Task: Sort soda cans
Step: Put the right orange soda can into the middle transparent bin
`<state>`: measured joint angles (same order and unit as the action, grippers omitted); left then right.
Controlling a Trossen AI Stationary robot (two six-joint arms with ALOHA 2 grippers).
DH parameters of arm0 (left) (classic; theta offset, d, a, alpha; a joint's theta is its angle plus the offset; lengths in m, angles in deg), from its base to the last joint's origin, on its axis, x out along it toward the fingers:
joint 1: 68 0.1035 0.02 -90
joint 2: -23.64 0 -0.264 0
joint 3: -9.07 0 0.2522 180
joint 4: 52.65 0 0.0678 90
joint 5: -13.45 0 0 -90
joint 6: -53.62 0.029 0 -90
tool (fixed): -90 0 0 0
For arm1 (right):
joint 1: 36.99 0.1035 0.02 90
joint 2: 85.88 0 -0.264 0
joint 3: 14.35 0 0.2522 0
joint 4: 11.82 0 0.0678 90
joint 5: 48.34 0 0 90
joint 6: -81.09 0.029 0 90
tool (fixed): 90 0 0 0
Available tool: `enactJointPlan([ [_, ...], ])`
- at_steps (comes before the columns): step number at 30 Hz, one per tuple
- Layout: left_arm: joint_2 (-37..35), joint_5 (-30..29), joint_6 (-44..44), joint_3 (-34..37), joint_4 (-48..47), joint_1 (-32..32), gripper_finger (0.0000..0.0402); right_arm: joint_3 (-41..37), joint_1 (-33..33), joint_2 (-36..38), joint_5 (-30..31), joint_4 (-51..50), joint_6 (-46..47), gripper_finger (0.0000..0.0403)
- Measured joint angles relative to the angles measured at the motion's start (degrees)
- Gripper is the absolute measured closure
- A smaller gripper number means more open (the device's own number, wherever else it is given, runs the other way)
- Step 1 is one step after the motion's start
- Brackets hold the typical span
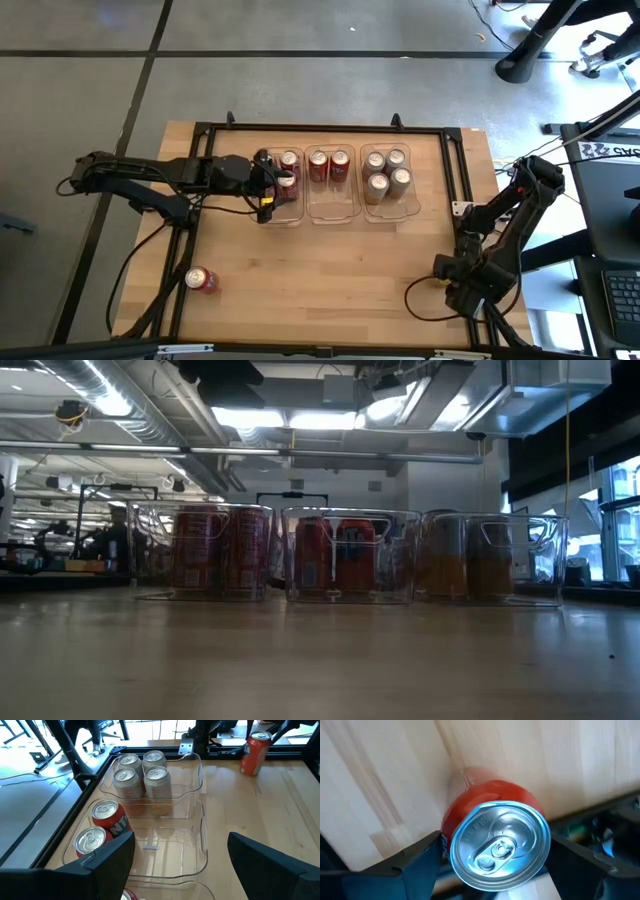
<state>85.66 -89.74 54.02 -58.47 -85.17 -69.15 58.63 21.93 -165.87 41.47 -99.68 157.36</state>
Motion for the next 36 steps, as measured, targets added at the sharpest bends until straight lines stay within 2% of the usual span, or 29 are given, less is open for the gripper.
enactJointPlan([
  [11,0.0,0.0,-0.2,0.0,-0.3,0.0,0.0095,-0.1,-3.0,-0.1,8.2,9.1,-0.1,0.0083],
  [20,0.0,0.0,-0.7,0.0,-0.4,0.0,0.0095,-0.1,-8.6,-0.2,9.4,12.2,-0.3,0.0083],
  [29,0.0,0.0,-1.5,0.0,-0.7,0.0,0.0095,0.0,-8.8,-1.5,12.6,14.8,-1.9,0.0084],
  [36,0.0,0.0,-1.5,0.0,-0.7,0.0,0.0095,0.9,-8.9,-2.5,17.9,15.4,-1.4,0.0124],
])
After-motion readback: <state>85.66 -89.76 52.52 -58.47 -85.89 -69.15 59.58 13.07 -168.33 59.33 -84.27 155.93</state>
